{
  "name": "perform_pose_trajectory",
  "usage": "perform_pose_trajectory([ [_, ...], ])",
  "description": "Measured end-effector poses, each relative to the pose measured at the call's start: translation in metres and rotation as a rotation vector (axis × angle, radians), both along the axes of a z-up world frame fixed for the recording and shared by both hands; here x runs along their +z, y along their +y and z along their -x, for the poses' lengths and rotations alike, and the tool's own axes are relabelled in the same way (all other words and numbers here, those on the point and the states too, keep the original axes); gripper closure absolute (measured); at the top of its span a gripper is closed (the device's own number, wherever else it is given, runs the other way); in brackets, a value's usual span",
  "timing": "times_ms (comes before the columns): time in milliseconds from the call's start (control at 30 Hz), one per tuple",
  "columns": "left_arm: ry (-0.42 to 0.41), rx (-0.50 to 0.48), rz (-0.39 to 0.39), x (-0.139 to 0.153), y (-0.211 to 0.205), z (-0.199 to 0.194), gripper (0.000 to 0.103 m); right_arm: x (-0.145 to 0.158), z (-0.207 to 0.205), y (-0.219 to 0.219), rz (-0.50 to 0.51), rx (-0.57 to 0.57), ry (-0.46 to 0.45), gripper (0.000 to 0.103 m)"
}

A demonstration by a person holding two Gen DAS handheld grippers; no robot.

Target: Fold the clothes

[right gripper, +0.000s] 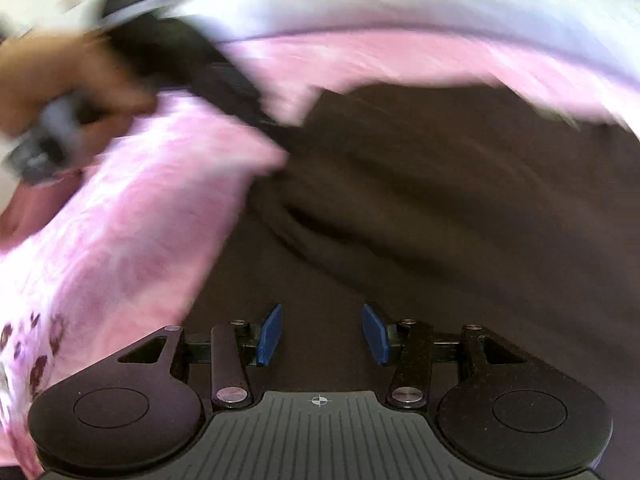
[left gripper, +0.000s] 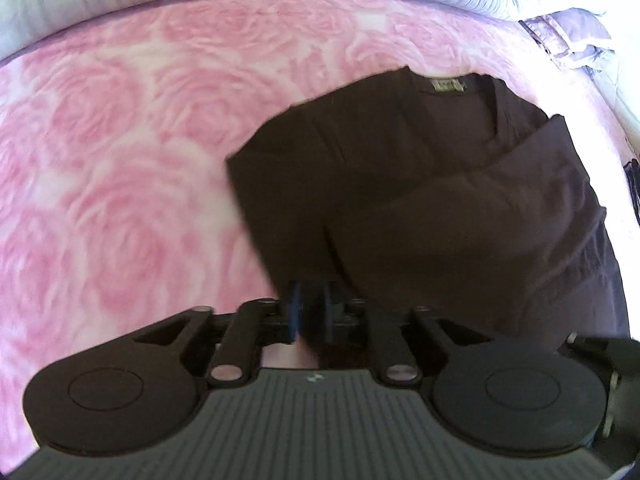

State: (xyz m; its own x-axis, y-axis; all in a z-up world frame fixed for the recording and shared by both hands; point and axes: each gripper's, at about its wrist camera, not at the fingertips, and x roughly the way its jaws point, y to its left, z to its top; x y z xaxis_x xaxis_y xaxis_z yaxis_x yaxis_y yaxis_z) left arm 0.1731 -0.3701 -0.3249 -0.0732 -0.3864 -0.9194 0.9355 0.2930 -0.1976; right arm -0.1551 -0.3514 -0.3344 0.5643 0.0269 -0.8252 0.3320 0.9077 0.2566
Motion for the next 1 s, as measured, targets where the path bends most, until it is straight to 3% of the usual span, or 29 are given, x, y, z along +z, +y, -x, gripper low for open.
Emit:
perform_pose_trajectory([
  [67, -0.039, 0.001, 0.000, 0.006, 0.021, 0.009, 0.085, -0.006, 0.038, -0.013, -0.041, -0.090, 0.039, 0.054],
  [133, -0.078, -0.028, 0.010, 0.017, 0.047, 0.029, 0.083, -0.001, 0.083, -0.020, -0.062, -0.120, 0.010, 0.054],
  [233, -0.144, -0.129, 0.026, 0.030, 0.085, 0.075, 0.077, 0.004, 0.137, -0.025, -0.060, -0.131, 0.045, 0.054],
  [400, -0.173, -0.308, 0.015, 0.022, 0.134, 0.156, 0.069, 0.010, 0.216, -0.032, -0.027, -0.191, 0.120, 0.054],
  [567, -0.139, -0.470, -0.007, -0.001, 0.174, 0.214, 0.065, 0.014, 0.252, -0.021, 0.030, -0.212, 0.187, 0.054],
  [600, -0.140, -0.504, 0.007, -0.004, 0.183, 0.220, 0.061, 0.015, 0.257, -0.018, 0.041, -0.215, 0.192, 0.054],
  [700, -0.192, -0.577, 0.079, -0.008, 0.209, 0.229, 0.059, 0.018, 0.261, -0.003, 0.089, -0.260, 0.237, 0.051],
  [867, -0.225, -0.575, 0.144, -0.011, 0.242, 0.221, 0.059, 0.015, 0.253, 0.023, 0.200, -0.271, 0.249, 0.045],
  [1000, -0.263, -0.526, 0.196, -0.016, 0.260, 0.225, 0.059, 0.014, 0.270, 0.029, 0.207, -0.269, 0.225, 0.044],
])
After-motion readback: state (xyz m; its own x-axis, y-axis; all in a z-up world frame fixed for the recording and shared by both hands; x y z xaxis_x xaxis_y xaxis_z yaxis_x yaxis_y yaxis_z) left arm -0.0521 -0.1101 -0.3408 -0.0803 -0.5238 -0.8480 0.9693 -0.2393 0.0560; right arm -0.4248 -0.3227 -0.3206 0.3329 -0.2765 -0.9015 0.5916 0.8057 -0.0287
